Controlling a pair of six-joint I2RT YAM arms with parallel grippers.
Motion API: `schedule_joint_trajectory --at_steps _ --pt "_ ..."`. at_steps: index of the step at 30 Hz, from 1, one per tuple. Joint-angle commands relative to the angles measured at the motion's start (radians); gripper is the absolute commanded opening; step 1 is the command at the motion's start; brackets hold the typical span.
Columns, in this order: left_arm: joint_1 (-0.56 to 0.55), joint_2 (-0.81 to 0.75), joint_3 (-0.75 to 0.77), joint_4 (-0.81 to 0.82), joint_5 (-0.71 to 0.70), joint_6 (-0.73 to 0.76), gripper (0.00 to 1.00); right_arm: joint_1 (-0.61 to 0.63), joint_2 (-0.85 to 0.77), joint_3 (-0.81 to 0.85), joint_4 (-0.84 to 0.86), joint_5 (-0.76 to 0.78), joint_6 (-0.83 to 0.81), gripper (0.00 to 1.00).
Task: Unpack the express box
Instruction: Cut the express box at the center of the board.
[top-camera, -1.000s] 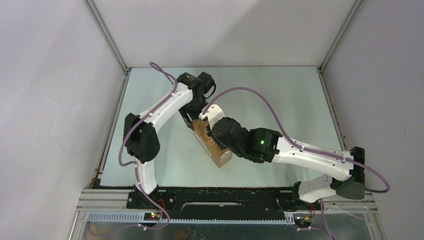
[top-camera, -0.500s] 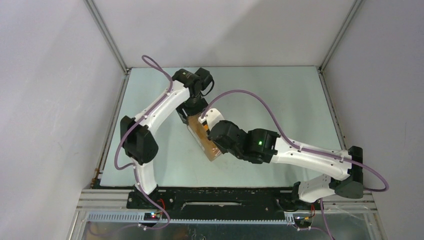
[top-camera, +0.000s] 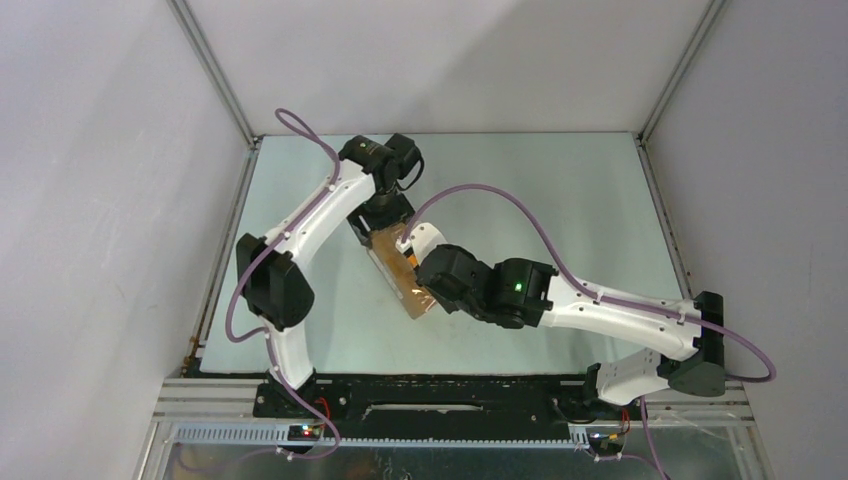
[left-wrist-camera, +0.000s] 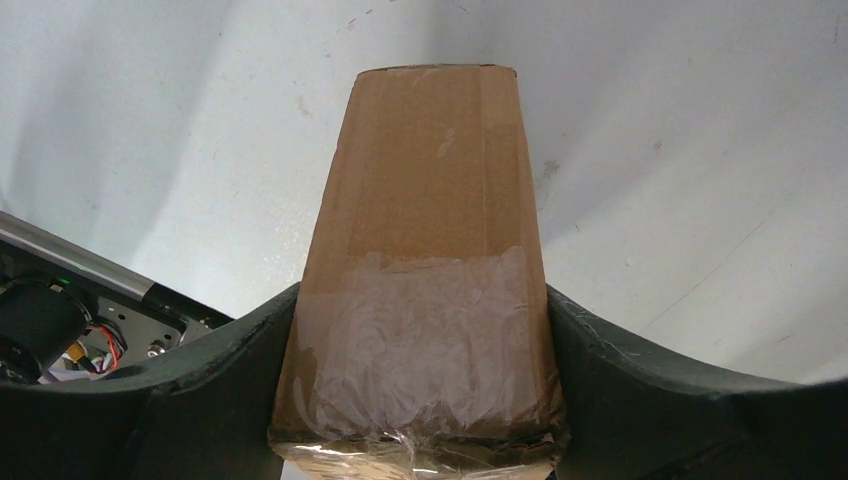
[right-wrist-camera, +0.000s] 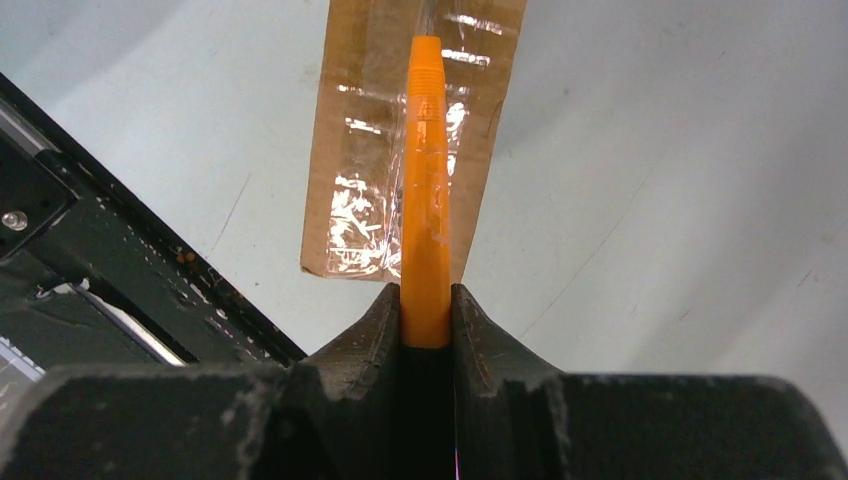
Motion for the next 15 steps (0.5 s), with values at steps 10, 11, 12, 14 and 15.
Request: schedule_joint_trajectory --at_steps 10,11,12,14,15 --pt "0.041 -0.141 -0.083 0.042 -0.053 -0.094 0.78 0.03 0.02 0.031 -0.119 -0.064 0.057 0.0" --pt "0.042 -0.143 -0.086 0.04 -0.056 -0.1 0.78 0.031 0.021 0.031 -0.124 -0.068 0.061 0.0" --pt "0.042 -0.147 -0.088 0.041 -0.057 -0.108 0.78 0.033 0.019 0.031 -0.129 -0.071 0.067 0.0" --pt "0.043 -0.154 -0.097 0.044 -0.059 -0.122 0.78 0.039 0.02 0.028 -0.14 -0.073 0.079 0.0" --pt "0.042 -0.159 -0.102 0.048 -0.061 -0.125 0.78 0.041 0.02 0.027 -0.146 -0.072 0.085 0.0"
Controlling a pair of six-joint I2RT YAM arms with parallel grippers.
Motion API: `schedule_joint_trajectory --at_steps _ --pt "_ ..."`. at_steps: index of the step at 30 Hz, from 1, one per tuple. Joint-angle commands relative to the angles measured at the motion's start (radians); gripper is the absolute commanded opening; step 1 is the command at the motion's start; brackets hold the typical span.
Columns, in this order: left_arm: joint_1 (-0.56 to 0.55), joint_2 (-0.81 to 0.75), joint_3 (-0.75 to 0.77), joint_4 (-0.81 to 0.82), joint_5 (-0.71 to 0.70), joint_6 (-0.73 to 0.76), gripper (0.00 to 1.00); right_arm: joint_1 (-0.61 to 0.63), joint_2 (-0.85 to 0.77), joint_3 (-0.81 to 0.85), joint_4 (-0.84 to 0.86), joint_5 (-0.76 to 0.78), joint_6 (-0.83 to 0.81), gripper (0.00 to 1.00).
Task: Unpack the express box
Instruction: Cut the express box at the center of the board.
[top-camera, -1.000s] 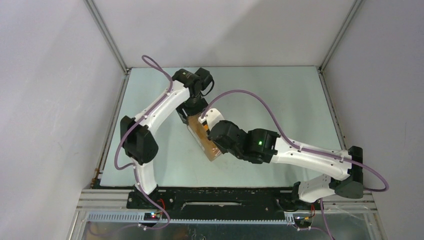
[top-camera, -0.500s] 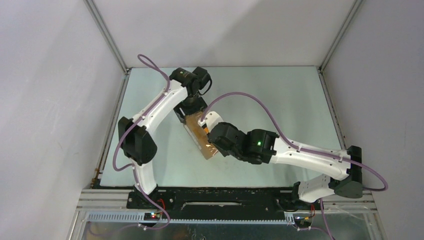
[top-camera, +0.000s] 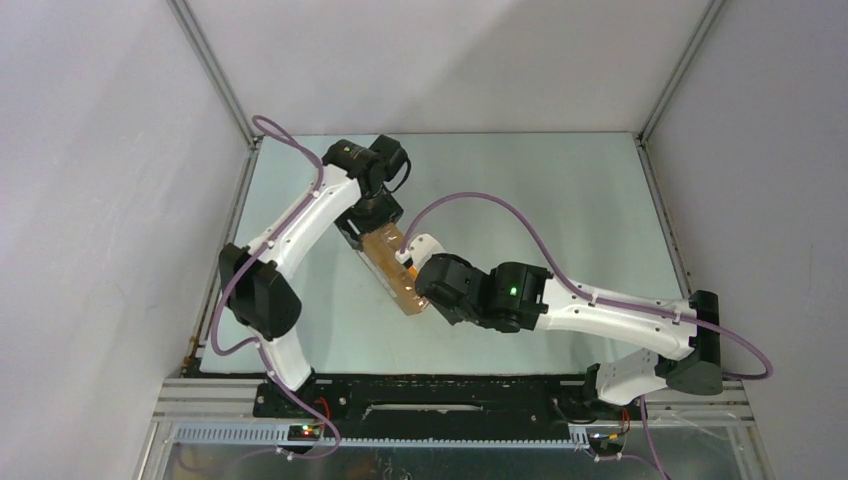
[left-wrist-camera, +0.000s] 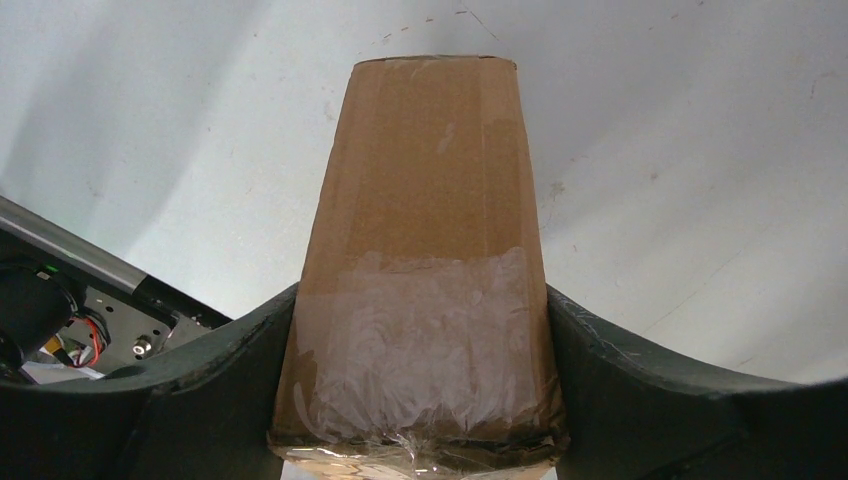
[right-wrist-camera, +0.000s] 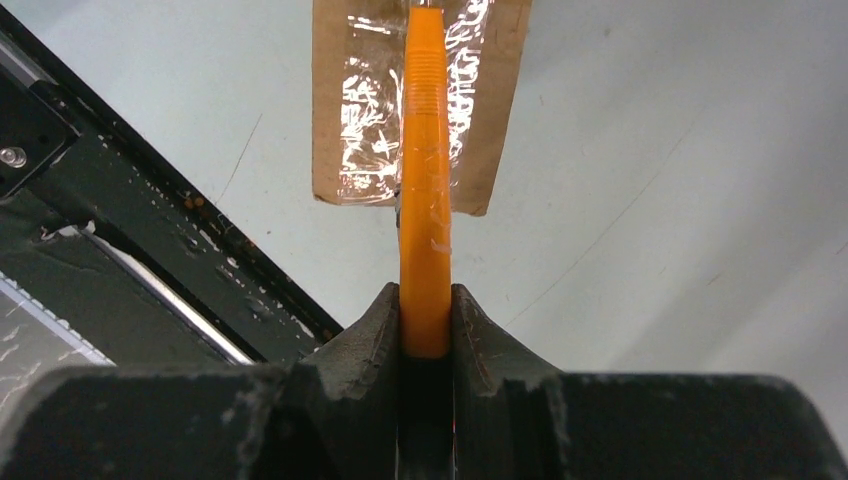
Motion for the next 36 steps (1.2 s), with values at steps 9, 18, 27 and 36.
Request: schedule_joint_trajectory --at_steps 9,18,27,36 --pt "0.019 -0.091 -0.05 0.043 -0.052 -0.069 0.78 0.036 -0.014 -0.015 -0.105 -0.048 0.068 0.0" --pt "0.028 -0.103 -0.083 0.059 -0.047 -0.063 0.78 0.05 -0.046 -0.057 -0.149 -0.036 0.108 0.0" --pt "0.037 -0.12 -0.087 0.155 0.028 0.066 1.0 0.002 -0.168 -0.05 -0.039 -0.041 0.087 0.0" --pt "0.124 -0.217 -0.125 0.284 0.172 0.246 1.0 -0.103 -0.168 -0.008 0.08 -0.178 0.007 0.0"
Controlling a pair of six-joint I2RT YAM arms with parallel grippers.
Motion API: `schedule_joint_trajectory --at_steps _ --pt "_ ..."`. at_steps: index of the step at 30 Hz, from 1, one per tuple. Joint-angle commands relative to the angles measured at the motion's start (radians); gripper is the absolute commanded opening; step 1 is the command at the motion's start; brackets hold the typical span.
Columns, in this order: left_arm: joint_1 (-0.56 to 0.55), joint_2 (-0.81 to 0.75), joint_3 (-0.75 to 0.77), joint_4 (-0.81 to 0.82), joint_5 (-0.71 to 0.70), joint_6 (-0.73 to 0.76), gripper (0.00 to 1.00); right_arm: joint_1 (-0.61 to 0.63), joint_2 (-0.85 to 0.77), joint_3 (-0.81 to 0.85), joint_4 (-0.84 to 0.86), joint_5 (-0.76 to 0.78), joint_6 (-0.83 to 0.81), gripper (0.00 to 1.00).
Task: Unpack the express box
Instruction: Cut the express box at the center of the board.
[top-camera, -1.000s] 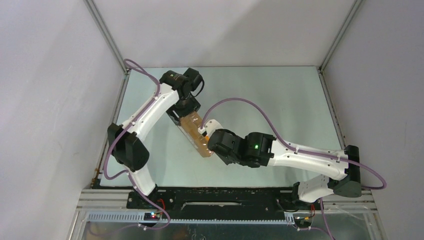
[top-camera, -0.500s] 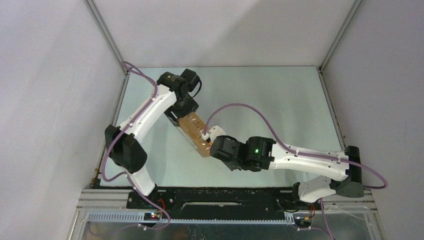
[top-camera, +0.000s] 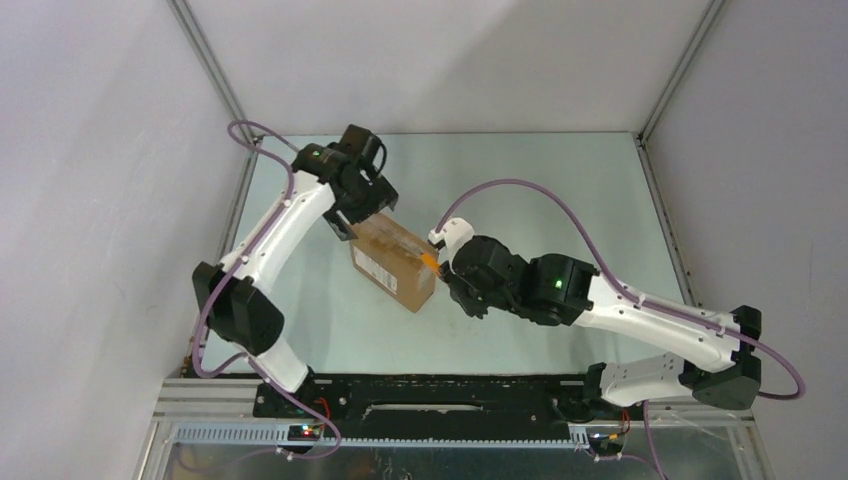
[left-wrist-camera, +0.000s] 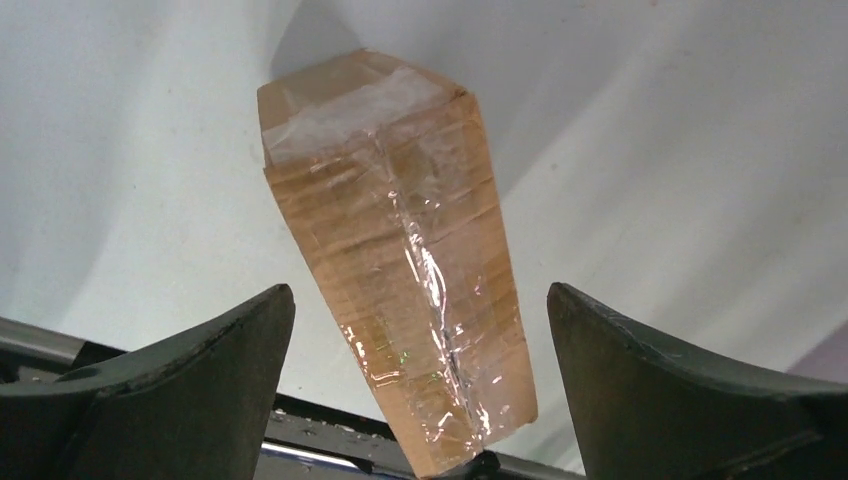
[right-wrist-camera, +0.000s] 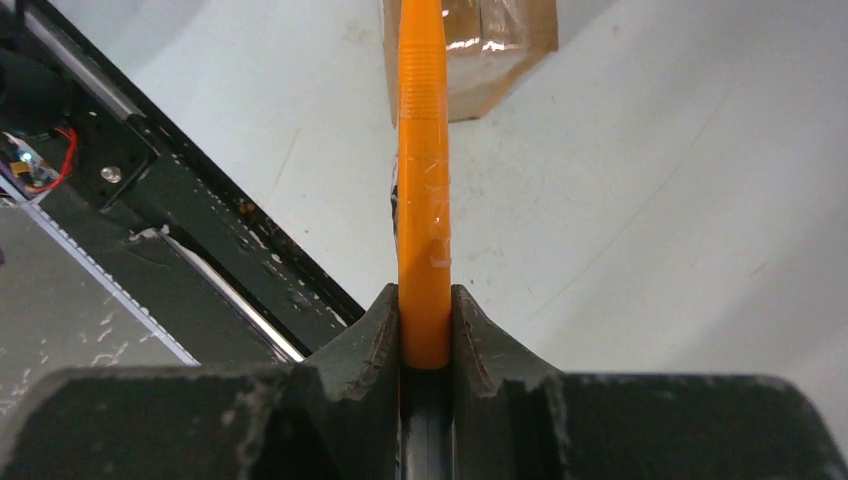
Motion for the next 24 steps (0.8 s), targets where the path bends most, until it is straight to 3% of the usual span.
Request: schedule_joint_trajectory --at_steps 1,8,11,16,20,24 --pt "0.07 -0.138 -0.055 0.129 0.113 0.173 1.0 -0.042 -0.015 0.046 0.088 -0.104 -0.048 0.0" --pt "0.137 -0.399 -0.239 0.569 0.601 0.457 1.0 -0.228 -0.063 0.06 0.119 -0.473 -0.07 0.0" --pt "0.147 -0.493 -0.4 0.858 0.867 0.402 1.0 -0.301 -0.061 0.083 0.127 -0.592 -0.045 0.0" --pt "0.147 -0.59 -0.601 1.312 1.078 0.209 1.0 -0.407 -0.078 0.082 0.187 -0.778 0.03 0.0" --pt "0.141 -0.595 -0.671 1.498 1.175 0.12 1.0 -0.471 -0.079 0.082 0.258 -0.919 0.092 0.0" --pt "0.121 -0.599 -0.689 1.546 1.219 0.111 0.99 -0.513 -0.063 0.081 0.295 -1.02 0.124 0.0"
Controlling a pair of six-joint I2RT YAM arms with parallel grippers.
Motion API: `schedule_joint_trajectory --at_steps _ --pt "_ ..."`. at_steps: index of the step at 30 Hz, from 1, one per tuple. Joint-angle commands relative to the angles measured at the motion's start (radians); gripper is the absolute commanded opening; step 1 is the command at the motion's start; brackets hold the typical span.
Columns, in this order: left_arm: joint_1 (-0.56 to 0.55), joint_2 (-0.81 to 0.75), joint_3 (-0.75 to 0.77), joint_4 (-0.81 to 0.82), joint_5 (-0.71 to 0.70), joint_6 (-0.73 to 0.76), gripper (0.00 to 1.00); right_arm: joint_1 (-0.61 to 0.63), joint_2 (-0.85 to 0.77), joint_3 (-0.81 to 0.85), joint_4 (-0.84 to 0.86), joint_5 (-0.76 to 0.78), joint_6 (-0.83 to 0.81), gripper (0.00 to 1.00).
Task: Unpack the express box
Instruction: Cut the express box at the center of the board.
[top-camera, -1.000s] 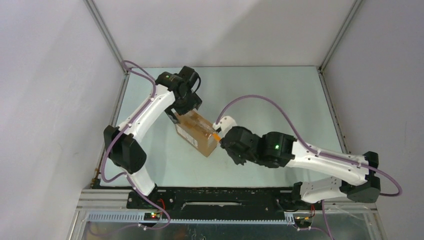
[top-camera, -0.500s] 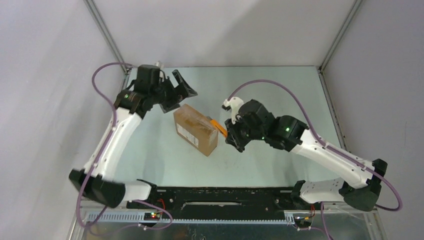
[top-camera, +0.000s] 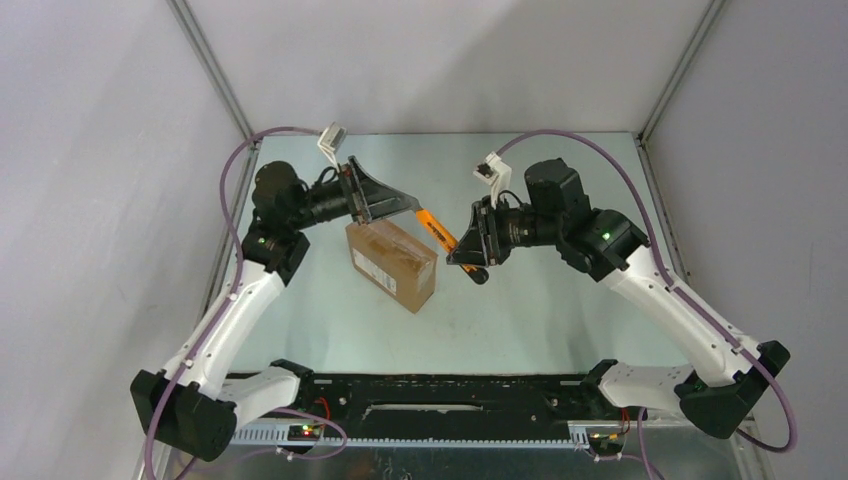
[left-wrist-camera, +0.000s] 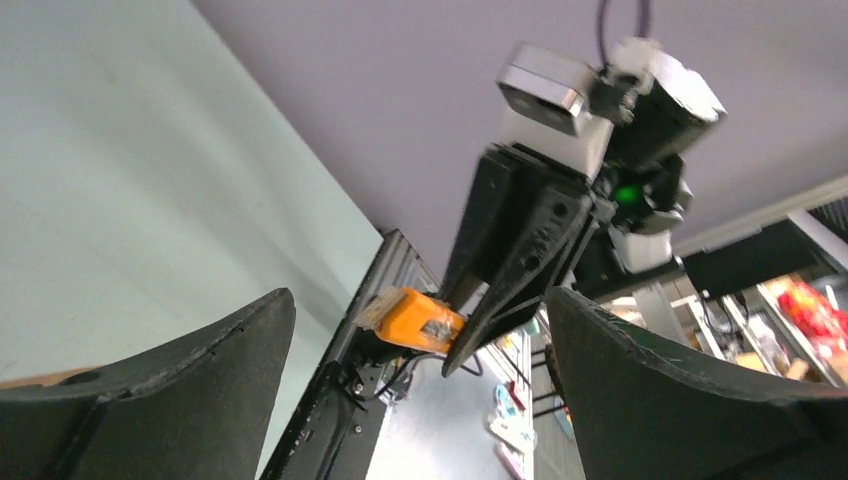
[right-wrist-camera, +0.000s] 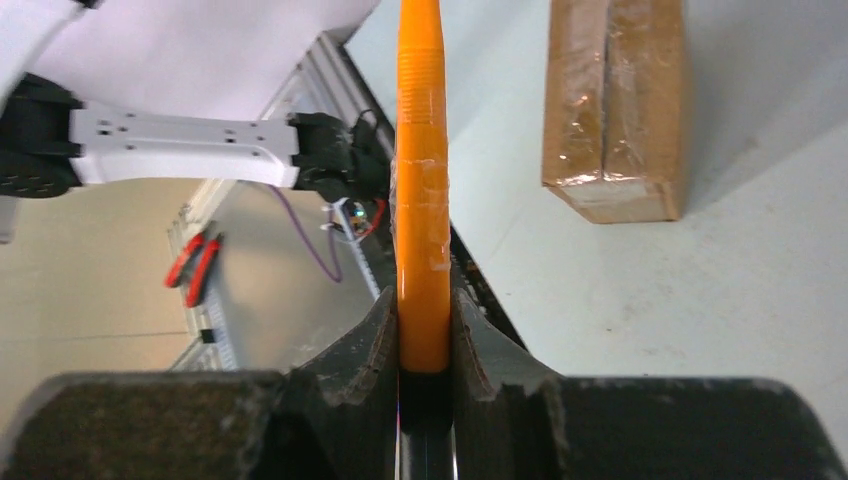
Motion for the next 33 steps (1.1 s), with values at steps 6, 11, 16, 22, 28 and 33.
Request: schedule_joint_trajectory --at_steps 6,11,16,22,28,33 --pt "-0.065 0.01 -0.04 0.27 0.156 -0.084 0.89 -0.05 0.015 0.045 0.143 -0.252 0.096 0.0" --pt "-0.081 0.036 -0.049 0.303 0.156 -0.108 0.74 -0.058 0.018 0.045 0.162 -0.283 0.11 0.0" --pt "-0.094 0.053 -0.056 0.354 0.163 -0.149 0.43 -0.077 0.02 0.045 0.159 -0.287 0.117 0.0" --pt "-0.109 0.073 -0.067 0.318 0.082 -0.168 0.0 -0.1 0.011 0.02 0.249 -0.221 0.212 0.38" --pt "-0.088 0.112 -0.257 0.792 -0.17 -0.616 0.0 -0.129 -0.14 -0.201 0.542 0.013 0.43 0.9" --pt "-0.093 0.146 -0.392 1.032 -0.395 -0.851 0.0 -0.081 -0.237 -0.378 0.76 0.295 0.534 0.92"
